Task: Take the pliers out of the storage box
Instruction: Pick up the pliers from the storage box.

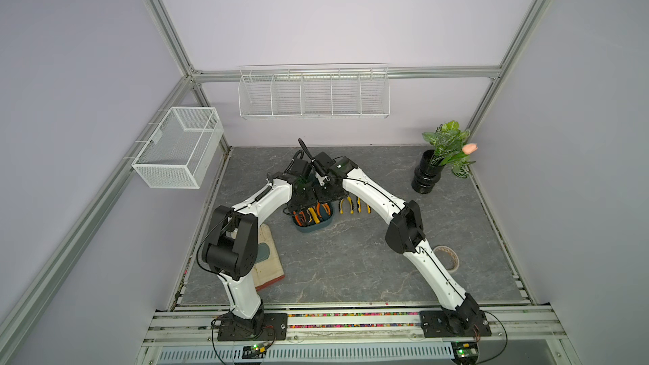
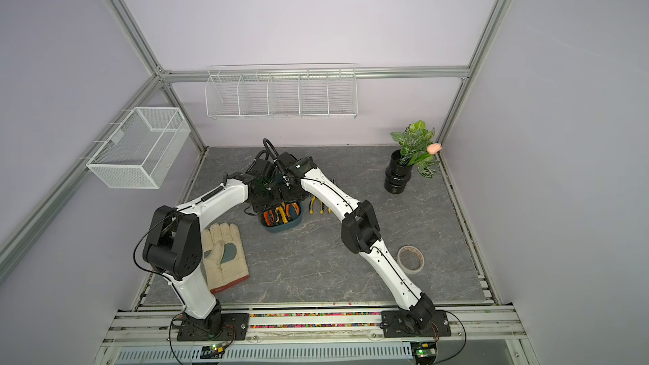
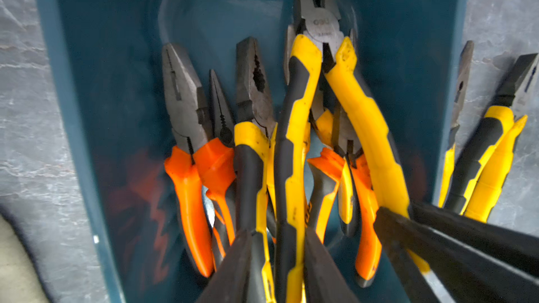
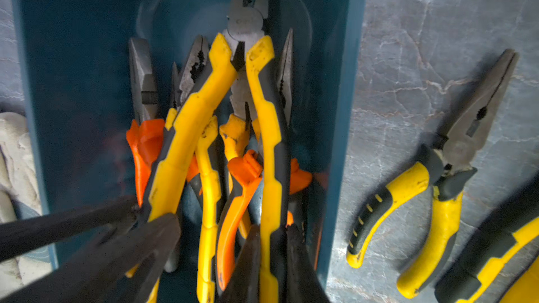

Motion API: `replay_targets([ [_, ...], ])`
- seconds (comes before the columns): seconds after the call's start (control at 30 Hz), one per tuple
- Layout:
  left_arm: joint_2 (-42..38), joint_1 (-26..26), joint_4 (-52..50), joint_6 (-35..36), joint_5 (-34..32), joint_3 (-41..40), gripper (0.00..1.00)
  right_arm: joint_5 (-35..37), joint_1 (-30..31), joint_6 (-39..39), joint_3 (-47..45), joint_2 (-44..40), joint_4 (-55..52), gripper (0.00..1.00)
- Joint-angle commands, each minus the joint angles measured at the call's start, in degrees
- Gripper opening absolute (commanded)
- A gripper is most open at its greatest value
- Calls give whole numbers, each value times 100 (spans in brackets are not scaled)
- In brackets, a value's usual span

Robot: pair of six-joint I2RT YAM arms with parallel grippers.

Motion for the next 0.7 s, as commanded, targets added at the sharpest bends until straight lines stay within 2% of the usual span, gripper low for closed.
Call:
replay_targets([
  [0.0,330,-109,166,-23,99,71,27,-124,105,253,-440,-710,674,10],
  [0.2,446,-112,204,18,115,77,25,-221,104,395,-1411,-1348,1475,10],
  [0.3,465,-111,227,36,134,67,16,-225,104,378,-1395,-1379,1430,10],
  [0.37,479,-111,249,47,173,65,3,-252,105,388,-1395,-1385,1430,10],
  [0.4,485,-113,254,59,187,61,0,-263,103,395,-1395,-1379,1430,10],
  [0.53,425,-111,268,111,197,2,0,-326,110,424,-1413,-1379,1456,11],
  [0.6,316,-112,305,139,133,-95,0,-326,103,418,-1413,-1374,1456,15],
  [0.67,152,-112,346,171,15,-217,0,-331,103,383,-1395,-1371,1431,32],
])
